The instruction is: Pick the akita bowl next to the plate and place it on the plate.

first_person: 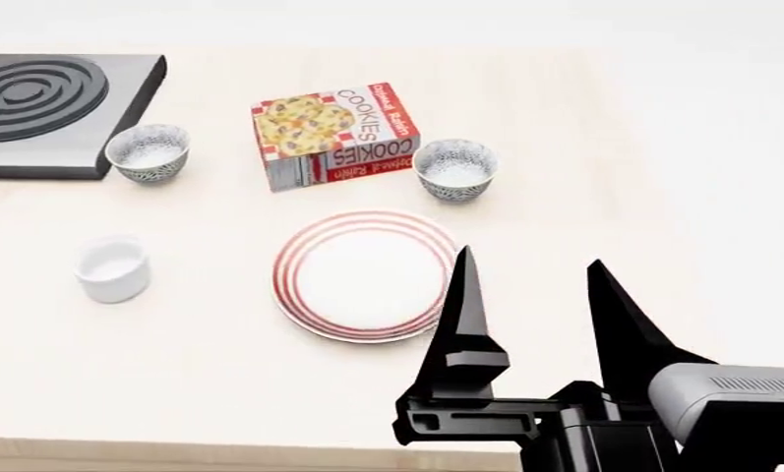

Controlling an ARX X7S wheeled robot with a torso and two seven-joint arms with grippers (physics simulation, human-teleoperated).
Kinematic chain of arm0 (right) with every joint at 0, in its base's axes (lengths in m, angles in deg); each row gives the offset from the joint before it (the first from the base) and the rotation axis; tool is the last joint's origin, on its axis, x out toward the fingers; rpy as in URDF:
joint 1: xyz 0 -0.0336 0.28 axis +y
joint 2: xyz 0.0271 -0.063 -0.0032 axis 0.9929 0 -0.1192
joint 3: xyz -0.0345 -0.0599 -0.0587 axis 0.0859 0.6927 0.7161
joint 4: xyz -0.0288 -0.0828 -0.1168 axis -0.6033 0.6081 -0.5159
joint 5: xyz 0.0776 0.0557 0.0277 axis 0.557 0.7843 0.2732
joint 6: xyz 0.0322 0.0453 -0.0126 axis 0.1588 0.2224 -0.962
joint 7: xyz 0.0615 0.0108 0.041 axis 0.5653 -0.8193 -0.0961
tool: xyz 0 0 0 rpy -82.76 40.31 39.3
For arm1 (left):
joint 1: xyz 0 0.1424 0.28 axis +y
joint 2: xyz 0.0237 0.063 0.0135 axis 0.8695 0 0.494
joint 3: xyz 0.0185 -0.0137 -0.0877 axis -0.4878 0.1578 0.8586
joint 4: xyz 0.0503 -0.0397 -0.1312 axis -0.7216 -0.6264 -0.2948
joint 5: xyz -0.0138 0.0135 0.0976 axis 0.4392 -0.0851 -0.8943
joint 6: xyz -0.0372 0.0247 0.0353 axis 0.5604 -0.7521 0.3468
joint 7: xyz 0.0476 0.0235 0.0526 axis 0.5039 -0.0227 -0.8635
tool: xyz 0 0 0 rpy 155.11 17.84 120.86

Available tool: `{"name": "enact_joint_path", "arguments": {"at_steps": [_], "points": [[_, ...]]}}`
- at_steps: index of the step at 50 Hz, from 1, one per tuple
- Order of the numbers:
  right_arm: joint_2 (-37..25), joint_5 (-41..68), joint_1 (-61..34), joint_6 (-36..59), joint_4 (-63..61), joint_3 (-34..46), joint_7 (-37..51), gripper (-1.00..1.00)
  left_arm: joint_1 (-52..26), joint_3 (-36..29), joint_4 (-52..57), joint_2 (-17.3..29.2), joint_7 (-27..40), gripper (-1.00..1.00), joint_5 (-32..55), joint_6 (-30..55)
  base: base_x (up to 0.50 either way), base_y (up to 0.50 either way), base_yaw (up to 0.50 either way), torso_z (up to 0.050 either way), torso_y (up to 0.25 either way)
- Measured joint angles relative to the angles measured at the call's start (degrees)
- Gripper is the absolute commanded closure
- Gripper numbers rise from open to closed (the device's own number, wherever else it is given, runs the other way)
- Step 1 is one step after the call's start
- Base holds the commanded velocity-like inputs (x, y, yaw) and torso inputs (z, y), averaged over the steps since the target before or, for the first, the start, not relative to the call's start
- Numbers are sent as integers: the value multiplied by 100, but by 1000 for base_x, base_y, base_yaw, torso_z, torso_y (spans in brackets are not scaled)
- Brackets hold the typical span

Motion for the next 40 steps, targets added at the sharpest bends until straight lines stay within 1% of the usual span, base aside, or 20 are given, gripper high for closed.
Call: {"name": "enact_joint_path", "arguments": {"at_steps": [1, 12, 40], "points": [[-7, 1, 0, -7, 3, 7, 5, -100, 0, -2, -4, 1, -1, -100, -1, -6, 0, -445, 0, 0, 0], [-87, -108, 3, -95, 50, 126, 53, -100, 2, -35, -38, 6, -3, -100, -10, -56, 11, -2, 0, 0, 0], [-247, -248, -22, -87, 150, 406, 132, -100, 10, -94, -86, 44, 24, -100, -21, -134, 500, 0, 0, 0, 0]]}}
